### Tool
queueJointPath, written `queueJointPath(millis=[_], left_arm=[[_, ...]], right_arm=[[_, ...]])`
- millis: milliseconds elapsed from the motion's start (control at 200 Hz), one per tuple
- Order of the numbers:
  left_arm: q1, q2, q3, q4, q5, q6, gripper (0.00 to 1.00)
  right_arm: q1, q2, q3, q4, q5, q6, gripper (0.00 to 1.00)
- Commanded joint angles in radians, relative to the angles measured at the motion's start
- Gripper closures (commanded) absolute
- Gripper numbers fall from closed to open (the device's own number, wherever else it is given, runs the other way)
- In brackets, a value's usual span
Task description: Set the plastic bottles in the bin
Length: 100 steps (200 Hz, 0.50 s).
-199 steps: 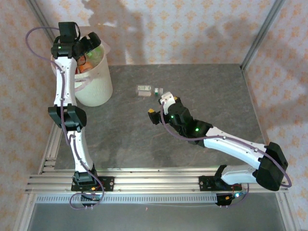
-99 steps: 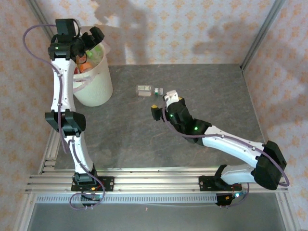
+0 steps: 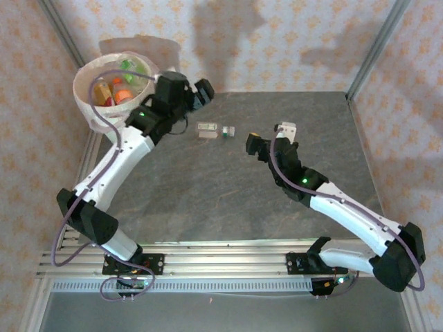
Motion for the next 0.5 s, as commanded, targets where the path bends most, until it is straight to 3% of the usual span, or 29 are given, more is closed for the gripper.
queueJointPath(millis=[0, 100, 205, 340, 495], left_arm=[[-0.057, 0.034, -0.069, 0.040, -0.215, -0.228, 0.00], [-0.091, 0.090, -0.090, 0.026, -0.217, -0.336, 0.00], [-0.089, 0.178, -0.074, 0.000, -0.148, -0.425, 0.00], [-0.091, 0.311, 0.026, -0.091, -0.105, -0.490, 0.00], [-0.086, 0.467, 0.174, -0.261, -0.145, -0.571, 0.00]], right_arm=[[-0.013, -0.039, -0.041, -0.059, 0.050, 0.050, 0.01], [-0.015, -0.064, -0.059, -0.076, 0.054, 0.050, 0.01], [-0.016, -0.085, -0.064, -0.106, 0.059, 0.042, 0.01], [-0.016, -0.116, -0.072, -0.144, 0.067, 0.031, 0.01], [-0.015, -0.155, -0.077, -0.195, 0.079, 0.024, 0.01]])
